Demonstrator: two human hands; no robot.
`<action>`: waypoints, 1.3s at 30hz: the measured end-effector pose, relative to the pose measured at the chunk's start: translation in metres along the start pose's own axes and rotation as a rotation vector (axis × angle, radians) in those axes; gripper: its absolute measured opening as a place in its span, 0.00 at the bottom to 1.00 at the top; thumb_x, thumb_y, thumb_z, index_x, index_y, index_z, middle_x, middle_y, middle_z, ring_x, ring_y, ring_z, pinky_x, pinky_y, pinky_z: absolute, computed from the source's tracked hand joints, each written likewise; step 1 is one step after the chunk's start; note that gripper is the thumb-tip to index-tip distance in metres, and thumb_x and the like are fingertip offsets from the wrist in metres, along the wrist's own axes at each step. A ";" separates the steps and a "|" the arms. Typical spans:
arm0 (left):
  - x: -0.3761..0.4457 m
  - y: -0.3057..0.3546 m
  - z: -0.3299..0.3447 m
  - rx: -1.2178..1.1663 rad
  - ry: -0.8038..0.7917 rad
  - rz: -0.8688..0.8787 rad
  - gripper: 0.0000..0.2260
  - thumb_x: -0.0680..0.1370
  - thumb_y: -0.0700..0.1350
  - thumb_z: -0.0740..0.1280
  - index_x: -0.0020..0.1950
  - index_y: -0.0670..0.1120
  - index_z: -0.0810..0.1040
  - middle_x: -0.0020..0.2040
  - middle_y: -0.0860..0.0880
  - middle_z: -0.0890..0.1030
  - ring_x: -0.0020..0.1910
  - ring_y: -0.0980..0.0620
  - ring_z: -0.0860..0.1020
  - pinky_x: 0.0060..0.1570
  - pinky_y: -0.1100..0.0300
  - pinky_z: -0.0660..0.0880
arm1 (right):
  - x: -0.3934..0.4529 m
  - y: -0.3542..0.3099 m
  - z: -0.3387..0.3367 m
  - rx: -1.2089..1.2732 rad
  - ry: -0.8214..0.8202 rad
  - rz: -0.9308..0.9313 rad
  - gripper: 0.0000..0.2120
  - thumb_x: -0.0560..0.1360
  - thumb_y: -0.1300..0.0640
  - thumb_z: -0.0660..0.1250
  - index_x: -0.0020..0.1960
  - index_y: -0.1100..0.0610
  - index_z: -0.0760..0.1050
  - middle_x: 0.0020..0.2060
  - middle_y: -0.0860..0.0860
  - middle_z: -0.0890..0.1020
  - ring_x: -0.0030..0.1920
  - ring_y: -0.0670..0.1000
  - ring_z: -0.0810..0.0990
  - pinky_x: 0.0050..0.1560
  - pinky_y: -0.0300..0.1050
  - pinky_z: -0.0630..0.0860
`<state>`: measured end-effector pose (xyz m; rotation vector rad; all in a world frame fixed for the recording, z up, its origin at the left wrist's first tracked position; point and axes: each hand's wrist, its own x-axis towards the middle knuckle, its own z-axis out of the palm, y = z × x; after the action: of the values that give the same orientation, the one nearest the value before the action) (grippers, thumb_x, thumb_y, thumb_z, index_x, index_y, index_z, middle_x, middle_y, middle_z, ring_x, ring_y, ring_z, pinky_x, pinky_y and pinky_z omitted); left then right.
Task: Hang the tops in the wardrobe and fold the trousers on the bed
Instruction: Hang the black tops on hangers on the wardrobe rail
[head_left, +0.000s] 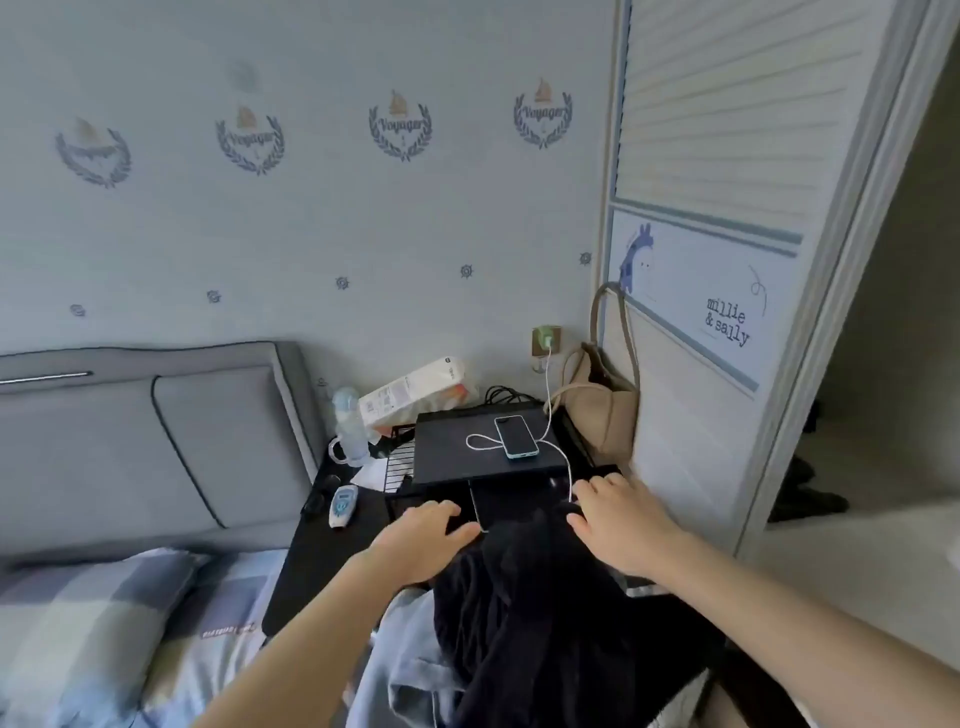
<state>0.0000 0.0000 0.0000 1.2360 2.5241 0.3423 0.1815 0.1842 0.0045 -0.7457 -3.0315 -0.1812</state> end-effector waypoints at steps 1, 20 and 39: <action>0.015 -0.001 0.009 -0.052 -0.061 0.001 0.27 0.80 0.64 0.56 0.73 0.49 0.68 0.69 0.50 0.73 0.67 0.49 0.72 0.65 0.56 0.68 | 0.010 0.003 0.011 0.055 -0.100 0.077 0.20 0.80 0.43 0.52 0.65 0.55 0.68 0.59 0.52 0.76 0.60 0.56 0.73 0.63 0.56 0.68; 0.158 0.021 0.094 -0.427 -0.341 -0.149 0.09 0.77 0.46 0.68 0.43 0.41 0.81 0.42 0.45 0.82 0.44 0.48 0.81 0.50 0.52 0.80 | 0.077 -0.001 0.104 0.887 -0.133 0.683 0.04 0.77 0.55 0.65 0.51 0.52 0.75 0.47 0.49 0.79 0.51 0.50 0.77 0.44 0.40 0.69; 0.036 0.115 0.015 -1.218 -0.926 -0.254 0.15 0.74 0.55 0.71 0.51 0.45 0.83 0.52 0.43 0.84 0.48 0.45 0.83 0.50 0.50 0.77 | -0.141 0.019 -0.082 1.737 0.819 0.699 0.17 0.76 0.70 0.58 0.52 0.55 0.81 0.46 0.52 0.80 0.48 0.49 0.79 0.46 0.39 0.76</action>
<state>0.0675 0.0984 0.0196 0.3787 1.2071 0.8188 0.3139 0.1259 0.0821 -0.9139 -1.1385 1.4189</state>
